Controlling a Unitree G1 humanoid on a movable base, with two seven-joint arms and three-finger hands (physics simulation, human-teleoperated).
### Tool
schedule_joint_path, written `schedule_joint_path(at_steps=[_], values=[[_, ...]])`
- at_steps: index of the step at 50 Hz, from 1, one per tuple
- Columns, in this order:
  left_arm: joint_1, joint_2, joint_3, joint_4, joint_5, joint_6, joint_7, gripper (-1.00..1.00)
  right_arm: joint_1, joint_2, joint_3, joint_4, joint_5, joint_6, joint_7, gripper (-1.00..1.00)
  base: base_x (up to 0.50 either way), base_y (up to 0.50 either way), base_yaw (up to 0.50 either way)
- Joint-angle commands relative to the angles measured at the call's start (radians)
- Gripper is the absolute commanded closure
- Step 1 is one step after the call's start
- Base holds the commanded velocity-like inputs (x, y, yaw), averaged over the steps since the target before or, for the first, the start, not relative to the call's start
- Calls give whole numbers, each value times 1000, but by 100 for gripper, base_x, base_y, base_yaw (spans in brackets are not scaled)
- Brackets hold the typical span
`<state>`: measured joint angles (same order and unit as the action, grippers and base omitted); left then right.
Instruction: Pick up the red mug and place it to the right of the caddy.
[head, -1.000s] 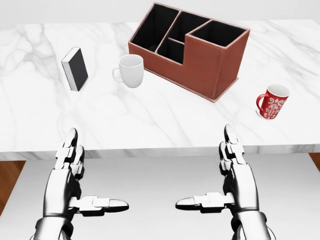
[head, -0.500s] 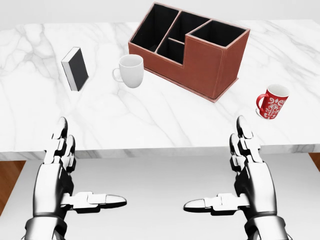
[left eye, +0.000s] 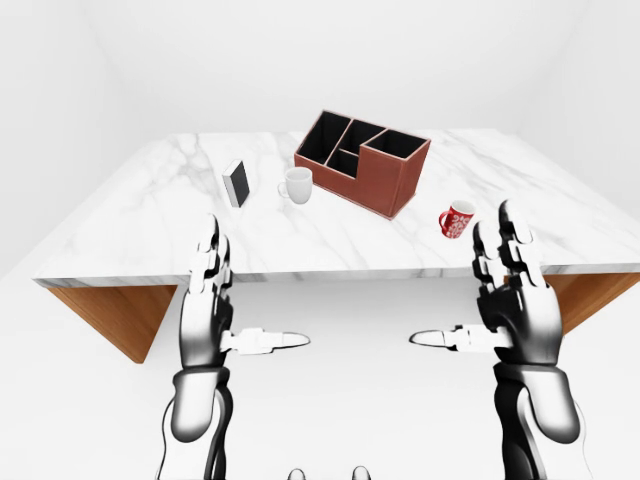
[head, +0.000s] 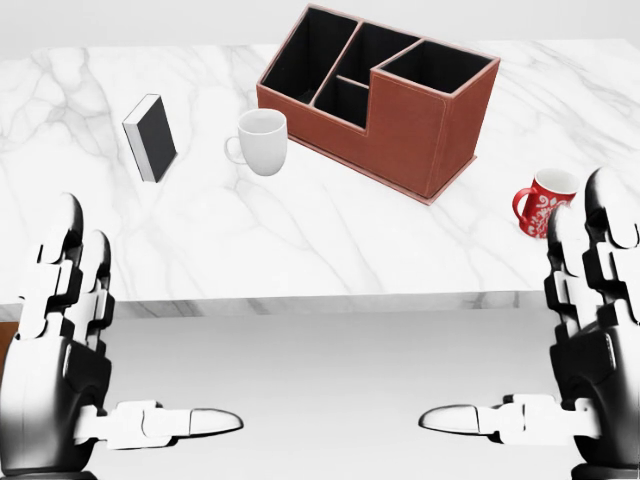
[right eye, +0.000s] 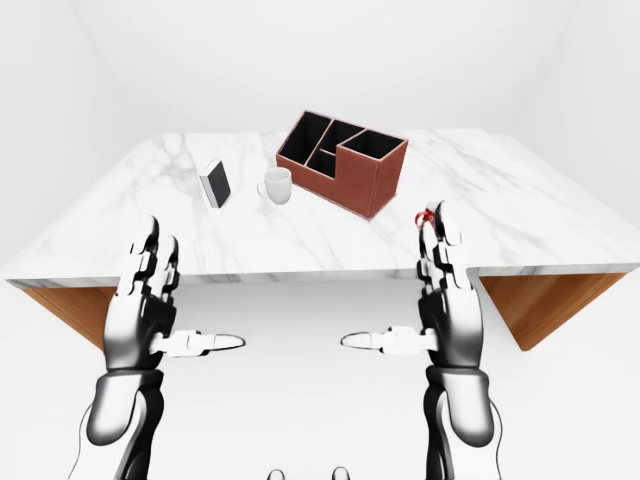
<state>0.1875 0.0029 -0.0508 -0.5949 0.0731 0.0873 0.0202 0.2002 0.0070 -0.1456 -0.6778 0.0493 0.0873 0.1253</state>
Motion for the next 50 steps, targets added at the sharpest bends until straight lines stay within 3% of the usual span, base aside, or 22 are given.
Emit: schedule_joint_path(at_steps=[1,10,50], values=[[39,1,-10,-87,8,0,3,-100,16,18,-47,-95,15,0,6,-100,0,0,0],[34,0,-6,-82,5,0,-1,-100,8,27,-65,-109,75,0,-8,-100,0,0,0],[35,0,-8,-88,3,0,-4,-100,38,26,-52,-113,80,0,22,-100,50,-4,0]])
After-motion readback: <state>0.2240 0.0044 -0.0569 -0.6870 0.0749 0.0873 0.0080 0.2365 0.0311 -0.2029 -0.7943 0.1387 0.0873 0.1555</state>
